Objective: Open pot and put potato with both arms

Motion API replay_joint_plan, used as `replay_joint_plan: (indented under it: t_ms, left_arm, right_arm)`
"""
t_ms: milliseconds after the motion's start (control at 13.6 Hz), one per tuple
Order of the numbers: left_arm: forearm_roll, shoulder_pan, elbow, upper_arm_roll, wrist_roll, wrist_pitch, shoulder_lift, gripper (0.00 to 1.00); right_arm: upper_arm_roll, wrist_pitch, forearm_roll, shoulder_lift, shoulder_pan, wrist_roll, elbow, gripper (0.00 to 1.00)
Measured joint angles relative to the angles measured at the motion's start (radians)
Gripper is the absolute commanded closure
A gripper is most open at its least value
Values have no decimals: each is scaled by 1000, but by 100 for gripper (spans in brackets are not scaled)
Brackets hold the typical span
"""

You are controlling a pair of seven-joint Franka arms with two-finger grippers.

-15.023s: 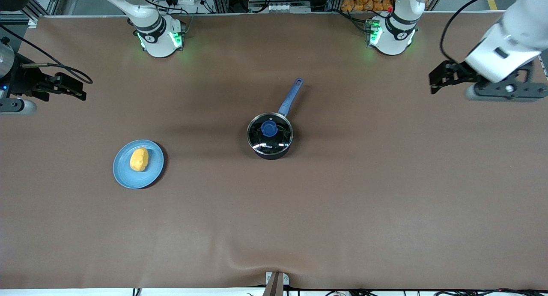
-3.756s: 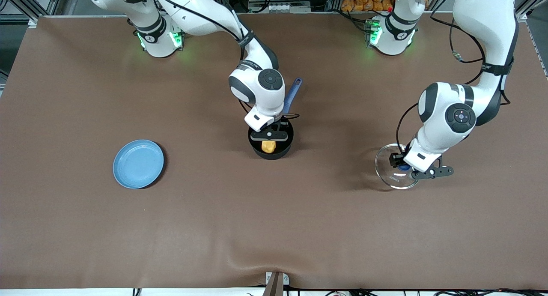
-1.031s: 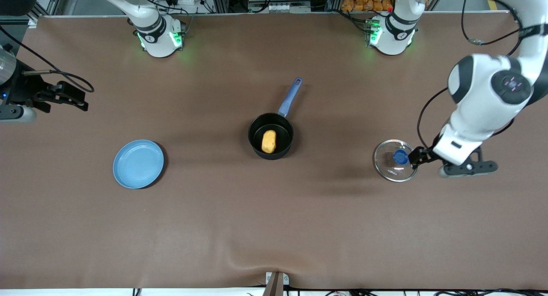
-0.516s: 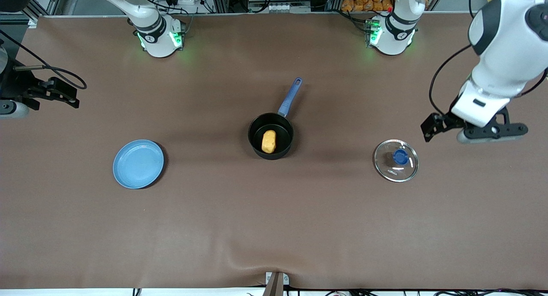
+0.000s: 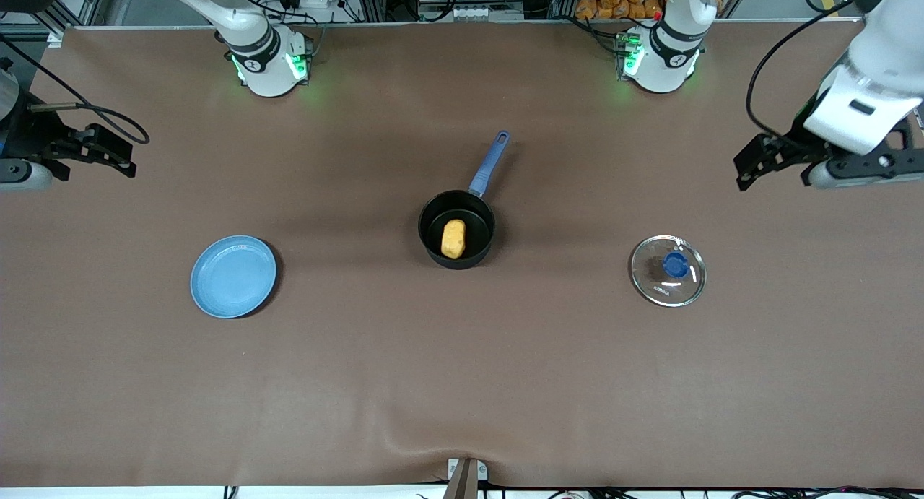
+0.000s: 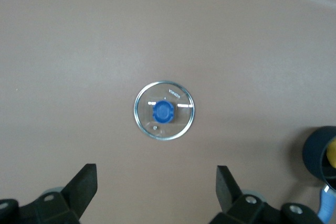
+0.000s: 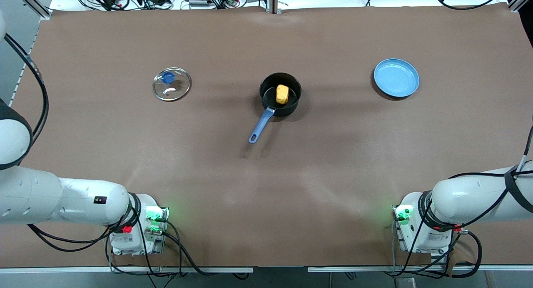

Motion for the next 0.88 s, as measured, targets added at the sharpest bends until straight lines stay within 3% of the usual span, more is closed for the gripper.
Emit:
replay_joint_plan:
  t_ms: [884]
  left_arm:
    - [-29,1,110,6,7,-226,-7,0]
  right_arm:
    - [5,5,0,-10,5,0,-12,0]
